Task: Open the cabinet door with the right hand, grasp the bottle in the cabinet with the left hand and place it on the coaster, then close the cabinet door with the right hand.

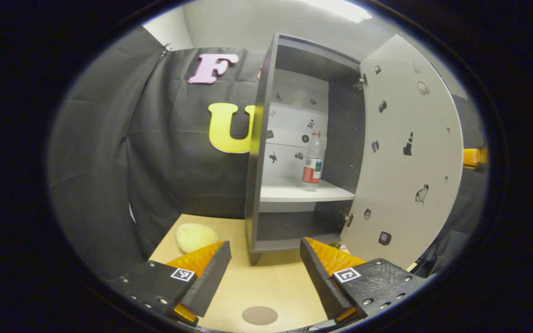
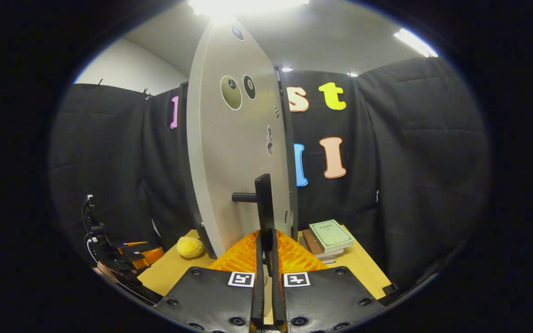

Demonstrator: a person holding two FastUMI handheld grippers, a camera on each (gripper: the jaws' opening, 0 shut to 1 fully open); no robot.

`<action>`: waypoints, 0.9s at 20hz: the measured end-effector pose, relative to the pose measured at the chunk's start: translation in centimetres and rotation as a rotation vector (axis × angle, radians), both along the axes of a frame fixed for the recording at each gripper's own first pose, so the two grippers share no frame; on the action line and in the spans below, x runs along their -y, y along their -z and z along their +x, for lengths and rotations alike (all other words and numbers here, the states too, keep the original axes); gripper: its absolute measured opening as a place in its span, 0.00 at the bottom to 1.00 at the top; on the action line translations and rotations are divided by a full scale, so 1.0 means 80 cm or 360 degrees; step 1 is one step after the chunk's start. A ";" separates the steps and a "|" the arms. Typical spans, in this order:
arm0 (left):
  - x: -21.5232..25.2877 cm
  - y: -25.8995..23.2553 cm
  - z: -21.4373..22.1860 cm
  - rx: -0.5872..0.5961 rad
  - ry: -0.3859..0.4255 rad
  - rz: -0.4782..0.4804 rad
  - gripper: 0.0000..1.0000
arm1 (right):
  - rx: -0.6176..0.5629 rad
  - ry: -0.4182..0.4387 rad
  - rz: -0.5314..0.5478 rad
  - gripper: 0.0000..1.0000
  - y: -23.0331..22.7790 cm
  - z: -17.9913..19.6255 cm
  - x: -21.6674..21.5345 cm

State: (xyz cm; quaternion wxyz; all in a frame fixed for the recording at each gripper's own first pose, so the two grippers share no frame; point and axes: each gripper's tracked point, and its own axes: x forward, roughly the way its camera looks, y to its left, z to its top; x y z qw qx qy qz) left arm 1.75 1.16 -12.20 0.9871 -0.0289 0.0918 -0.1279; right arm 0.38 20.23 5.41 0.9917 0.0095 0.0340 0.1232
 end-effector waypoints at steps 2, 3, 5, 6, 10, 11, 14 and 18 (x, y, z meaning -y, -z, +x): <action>0.012 0.004 0.004 -0.0011 0.0027 0.0015 0.93 | 0.0028 0.0083 0.0001 0.08 -0.002 0.004 0.027; 0.016 0.006 0.005 -0.0016 0.0038 0.0025 0.93 | 0.0031 0.0124 0.0007 0.08 -0.003 0.009 0.039; 0.023 0.005 0.006 -0.0024 0.0050 0.0041 0.93 | 0.0036 0.0206 0.0036 0.08 -0.004 0.015 0.063; 0.025 0.004 0.006 -0.0019 0.0058 0.0041 0.93 | 0.0043 0.0247 0.0062 0.08 -0.003 0.018 0.075; 0.031 0.003 0.009 -0.0037 0.0067 0.0050 0.93 | 0.0034 0.0230 0.0242 0.05 -0.001 0.010 0.091; 0.030 0.001 0.011 -0.0028 0.0058 0.0042 0.89 | 0.0017 0.0201 0.0303 0.04 0.000 0.012 0.088; 0.033 -0.012 0.012 0.0000 0.0066 0.0030 0.93 | 0.0010 0.0246 0.0374 0.08 0.002 0.010 0.102; 0.042 -0.014 0.022 -0.0005 0.0111 0.0017 0.89 | 0.0063 0.0351 0.0368 0.00 -0.009 -0.011 0.133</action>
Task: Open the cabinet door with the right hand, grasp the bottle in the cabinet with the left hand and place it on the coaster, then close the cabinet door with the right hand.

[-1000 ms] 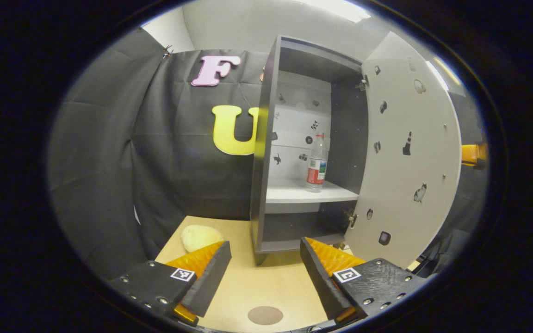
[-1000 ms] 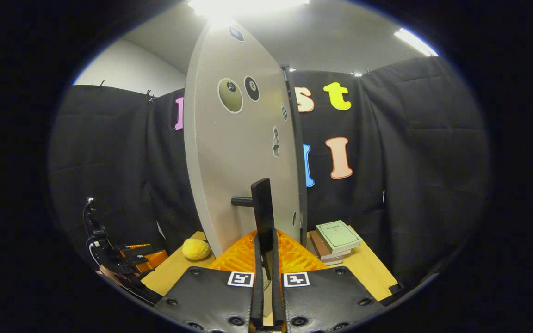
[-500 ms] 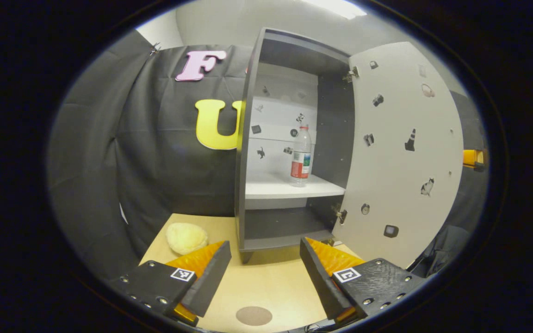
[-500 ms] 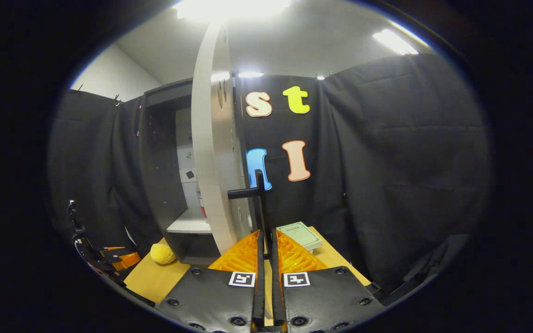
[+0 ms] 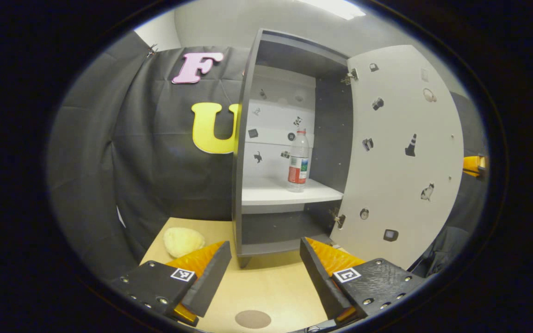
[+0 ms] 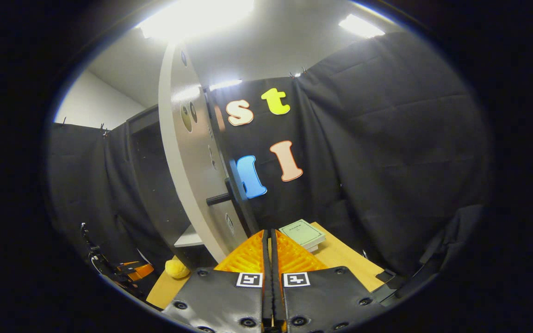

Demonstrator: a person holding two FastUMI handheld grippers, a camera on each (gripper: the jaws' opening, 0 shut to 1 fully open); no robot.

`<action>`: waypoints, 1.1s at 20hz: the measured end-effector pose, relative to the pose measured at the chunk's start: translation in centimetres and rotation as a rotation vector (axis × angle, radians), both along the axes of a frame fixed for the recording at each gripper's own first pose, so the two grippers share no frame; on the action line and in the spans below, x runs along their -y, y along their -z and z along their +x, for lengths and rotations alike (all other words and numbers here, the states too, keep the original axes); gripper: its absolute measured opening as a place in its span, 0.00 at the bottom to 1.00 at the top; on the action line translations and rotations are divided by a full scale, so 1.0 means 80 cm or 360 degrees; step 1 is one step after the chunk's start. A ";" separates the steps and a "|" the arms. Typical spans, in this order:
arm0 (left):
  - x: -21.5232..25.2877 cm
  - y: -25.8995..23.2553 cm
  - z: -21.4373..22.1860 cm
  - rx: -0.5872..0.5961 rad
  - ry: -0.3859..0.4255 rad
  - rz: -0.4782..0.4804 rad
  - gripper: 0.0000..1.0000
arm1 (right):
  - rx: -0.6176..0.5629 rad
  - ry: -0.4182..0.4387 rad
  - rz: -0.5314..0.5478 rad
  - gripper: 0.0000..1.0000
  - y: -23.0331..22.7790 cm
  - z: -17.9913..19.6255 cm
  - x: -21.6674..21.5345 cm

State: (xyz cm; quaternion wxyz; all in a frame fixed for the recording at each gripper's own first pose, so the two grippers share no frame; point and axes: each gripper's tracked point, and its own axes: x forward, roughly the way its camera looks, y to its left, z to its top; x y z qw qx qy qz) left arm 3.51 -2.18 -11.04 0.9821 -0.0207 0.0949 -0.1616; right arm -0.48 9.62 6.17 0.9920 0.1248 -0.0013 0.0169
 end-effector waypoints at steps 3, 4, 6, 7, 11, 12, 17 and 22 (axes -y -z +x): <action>0.015 -0.006 0.017 -0.0005 0.0051 -0.0018 0.93 | -0.0011 0.0133 -0.0041 0.00 0.000 -0.002 0.032; 0.020 -0.014 0.025 0.0005 0.0053 -0.0026 0.93 | -0.0008 0.0156 -0.0037 0.03 -0.004 -0.001 0.038; 0.027 -0.041 0.044 0.0071 0.0043 -0.0057 0.93 | 0.0000 0.0180 -0.0057 0.03 -0.011 0.008 0.046; 0.032 -0.058 0.054 0.0111 0.0043 -0.0071 0.93 | -0.0018 0.0226 -0.0092 0.15 -0.009 0.015 0.059; 0.063 -0.105 0.106 0.0197 0.0059 -0.0062 0.89 | -0.0041 0.0258 -0.0131 0.44 -0.001 0.040 0.069; 0.067 -0.115 0.121 0.0217 0.0035 -0.0040 0.89 | -0.0047 0.0270 -0.0132 0.60 0.005 0.048 0.074; 0.104 -0.155 0.185 0.0368 -0.0025 0.0050 0.92 | -0.0095 0.0322 -0.0107 0.81 0.019 0.080 0.115; 0.154 -0.163 0.232 0.0443 -0.0022 0.0036 0.92 | -0.0052 0.0364 -0.0122 0.81 0.004 0.113 0.154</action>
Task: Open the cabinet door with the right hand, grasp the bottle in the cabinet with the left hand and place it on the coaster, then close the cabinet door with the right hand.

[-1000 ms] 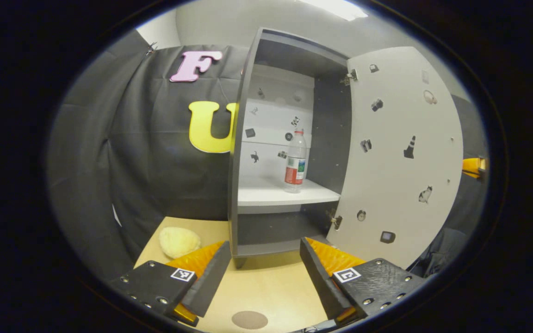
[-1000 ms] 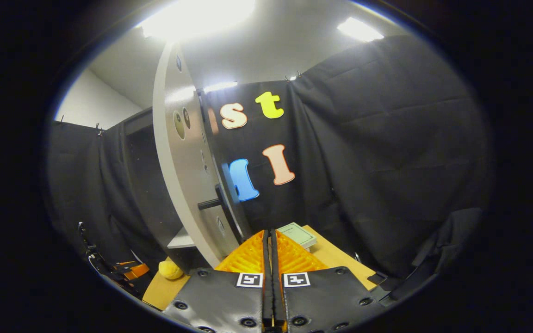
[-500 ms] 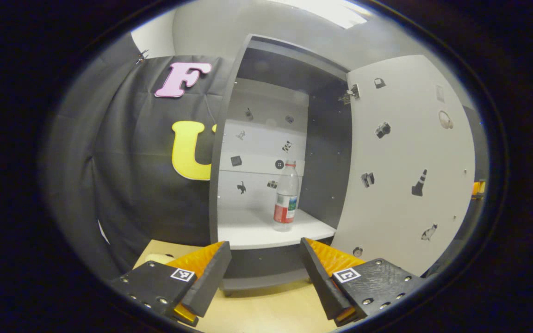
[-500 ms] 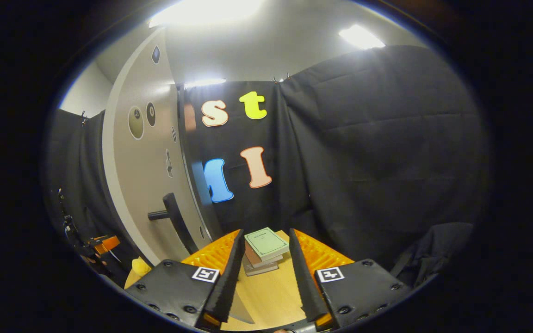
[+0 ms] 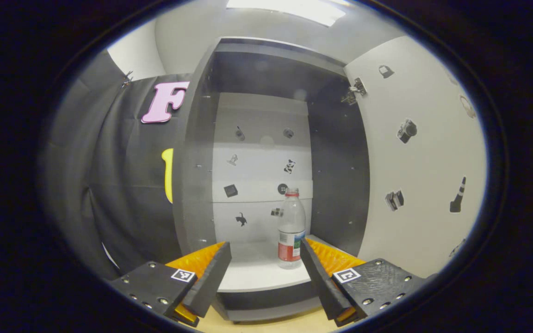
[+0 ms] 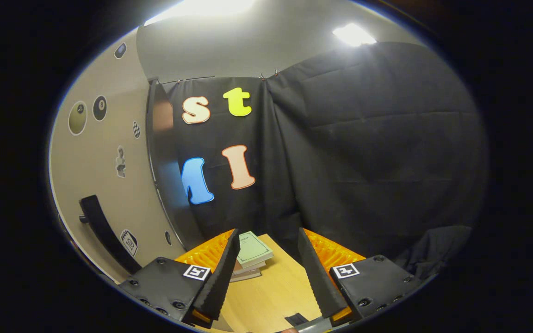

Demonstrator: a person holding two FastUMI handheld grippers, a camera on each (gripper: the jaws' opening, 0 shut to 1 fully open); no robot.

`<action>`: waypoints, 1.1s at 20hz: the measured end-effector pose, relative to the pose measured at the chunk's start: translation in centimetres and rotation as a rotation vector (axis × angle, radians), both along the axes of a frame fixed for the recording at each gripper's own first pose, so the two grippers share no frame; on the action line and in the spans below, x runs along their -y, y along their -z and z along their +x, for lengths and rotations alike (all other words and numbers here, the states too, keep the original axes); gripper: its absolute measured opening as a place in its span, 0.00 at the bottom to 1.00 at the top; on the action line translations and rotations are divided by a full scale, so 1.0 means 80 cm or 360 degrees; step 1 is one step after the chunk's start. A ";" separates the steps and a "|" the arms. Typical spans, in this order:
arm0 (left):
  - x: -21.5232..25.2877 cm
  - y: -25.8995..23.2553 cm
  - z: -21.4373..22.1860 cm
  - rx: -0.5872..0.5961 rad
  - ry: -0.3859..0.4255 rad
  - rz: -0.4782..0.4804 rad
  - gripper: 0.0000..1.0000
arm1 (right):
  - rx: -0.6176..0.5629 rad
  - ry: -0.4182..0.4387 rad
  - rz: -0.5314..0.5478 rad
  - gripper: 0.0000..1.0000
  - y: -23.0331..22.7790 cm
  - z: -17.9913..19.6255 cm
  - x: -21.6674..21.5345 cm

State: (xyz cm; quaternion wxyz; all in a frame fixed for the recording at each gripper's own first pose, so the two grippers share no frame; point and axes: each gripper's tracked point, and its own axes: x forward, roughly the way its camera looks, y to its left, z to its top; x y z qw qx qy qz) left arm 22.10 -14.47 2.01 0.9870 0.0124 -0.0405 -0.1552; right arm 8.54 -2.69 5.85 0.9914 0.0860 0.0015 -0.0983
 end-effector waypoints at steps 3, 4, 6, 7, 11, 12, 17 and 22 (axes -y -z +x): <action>0.025 0.014 0.035 -0.0033 0.0021 0.0004 0.89 | 0.0007 -0.0012 0.0021 0.73 0.000 0.017 0.007; 0.033 0.019 0.048 -0.0055 0.0032 0.0011 0.89 | 0.0008 -0.0014 0.0018 0.81 0.000 0.022 0.009; 0.055 0.026 0.069 -0.0082 0.0077 0.0018 0.89 | 0.0000 -0.0002 -0.0012 0.81 0.002 0.028 0.017; 0.064 0.030 0.077 -0.0091 0.0097 0.0019 0.92 | -0.0018 0.0010 -0.0028 0.83 0.005 0.032 0.021; 0.091 0.057 0.114 -0.0223 0.0122 -0.0039 0.89 | -0.0069 0.0042 -0.0067 0.89 0.017 0.039 0.032; 0.100 0.061 0.123 -0.0248 0.0142 -0.0058 0.89 | -0.0082 0.0036 -0.0052 0.96 0.022 0.042 0.033; 0.118 0.065 0.160 -0.0234 0.0139 0.0000 0.92 | -0.0167 0.0063 -0.0056 0.97 0.040 0.049 0.047; 0.130 0.061 0.188 -0.0215 0.0141 -0.0001 0.92 | -0.0161 0.0086 -0.0071 0.96 0.037 0.059 0.058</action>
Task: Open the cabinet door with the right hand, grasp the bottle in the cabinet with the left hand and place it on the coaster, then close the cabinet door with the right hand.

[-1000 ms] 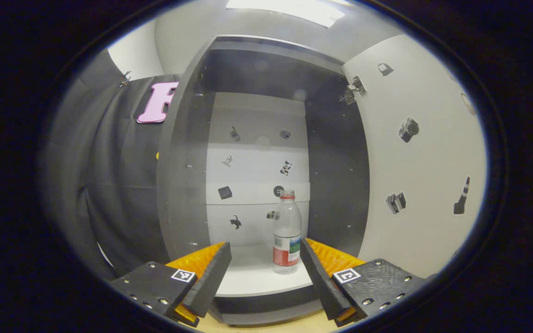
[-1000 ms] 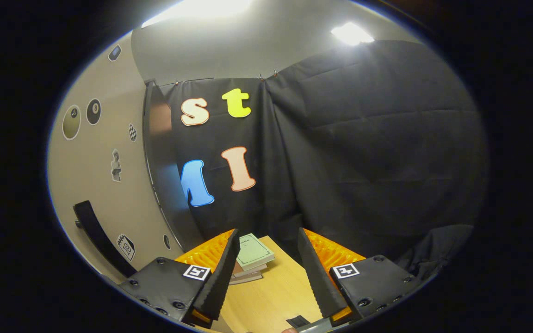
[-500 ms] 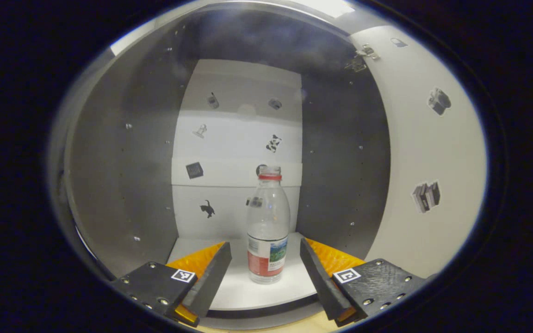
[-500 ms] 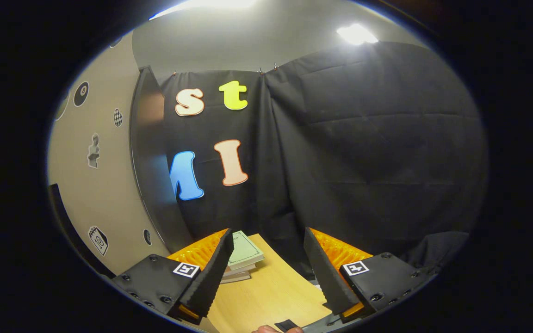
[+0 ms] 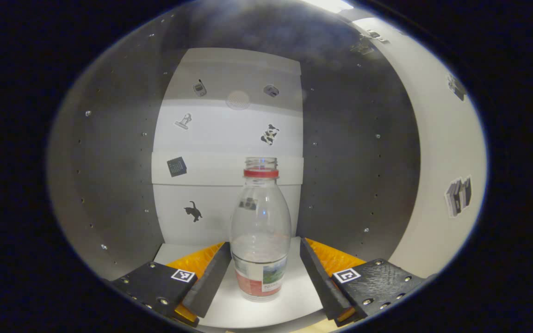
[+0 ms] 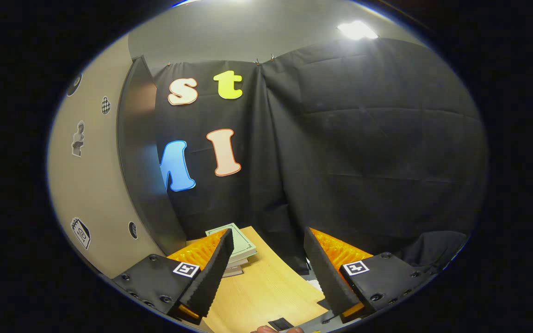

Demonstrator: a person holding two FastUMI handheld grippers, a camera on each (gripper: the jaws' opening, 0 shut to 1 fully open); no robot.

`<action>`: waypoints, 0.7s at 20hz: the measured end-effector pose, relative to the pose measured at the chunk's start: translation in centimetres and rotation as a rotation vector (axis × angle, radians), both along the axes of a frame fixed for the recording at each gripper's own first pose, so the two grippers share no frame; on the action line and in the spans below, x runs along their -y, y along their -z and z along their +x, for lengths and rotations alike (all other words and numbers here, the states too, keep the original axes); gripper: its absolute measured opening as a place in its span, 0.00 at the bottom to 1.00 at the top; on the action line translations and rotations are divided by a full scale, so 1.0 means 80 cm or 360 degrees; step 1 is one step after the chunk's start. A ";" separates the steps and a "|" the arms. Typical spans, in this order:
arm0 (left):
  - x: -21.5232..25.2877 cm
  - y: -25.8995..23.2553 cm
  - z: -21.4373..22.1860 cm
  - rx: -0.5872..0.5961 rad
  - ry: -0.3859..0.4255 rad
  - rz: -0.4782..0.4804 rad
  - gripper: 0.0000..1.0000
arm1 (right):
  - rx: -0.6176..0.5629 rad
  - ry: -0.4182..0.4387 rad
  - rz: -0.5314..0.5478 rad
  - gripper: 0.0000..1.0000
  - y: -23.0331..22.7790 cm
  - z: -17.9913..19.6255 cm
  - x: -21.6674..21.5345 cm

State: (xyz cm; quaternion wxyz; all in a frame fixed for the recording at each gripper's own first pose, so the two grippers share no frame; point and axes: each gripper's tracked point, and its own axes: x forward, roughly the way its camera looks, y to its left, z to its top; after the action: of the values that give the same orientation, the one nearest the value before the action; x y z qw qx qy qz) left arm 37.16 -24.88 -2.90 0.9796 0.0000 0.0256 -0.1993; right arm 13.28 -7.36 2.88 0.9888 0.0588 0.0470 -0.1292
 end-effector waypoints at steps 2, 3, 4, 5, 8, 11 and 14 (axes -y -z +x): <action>0.004 -0.001 0.007 0.0007 0.0010 0.0007 0.92 | -0.0004 -0.0007 0.0015 0.96 0.001 0.006 0.000; 0.006 0.000 0.008 0.0008 0.0018 0.0010 0.92 | -0.0007 -0.0013 0.0021 0.96 0.001 0.007 -0.001; 0.007 0.000 0.010 0.0006 0.0021 0.0009 0.89 | -0.0004 -0.0019 0.0024 0.97 0.001 0.011 0.000; 0.007 0.002 0.008 0.0002 0.0025 0.0007 0.92 | -0.0003 -0.0023 0.0029 0.96 0.000 0.011 -0.001; 0.006 0.003 0.011 -0.0008 0.0025 -0.0002 0.89 | 0.0000 -0.0030 0.0046 0.96 0.001 0.014 -0.002; 0.002 0.004 0.010 -0.0013 0.0036 0.0008 0.89 | -0.0009 -0.0047 0.0039 0.96 0.004 0.015 -0.005; -0.003 -0.005 0.005 0.0012 0.0043 0.0017 0.72 | -0.0015 -0.0070 0.0037 0.97 0.008 0.016 -0.012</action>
State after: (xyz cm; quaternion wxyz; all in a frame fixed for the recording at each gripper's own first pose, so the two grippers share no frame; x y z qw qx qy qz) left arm 37.59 -24.65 -2.50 0.9769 0.0063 0.0228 -0.2123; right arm 14.56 -6.41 2.27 0.9904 0.0687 0.0544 -0.1072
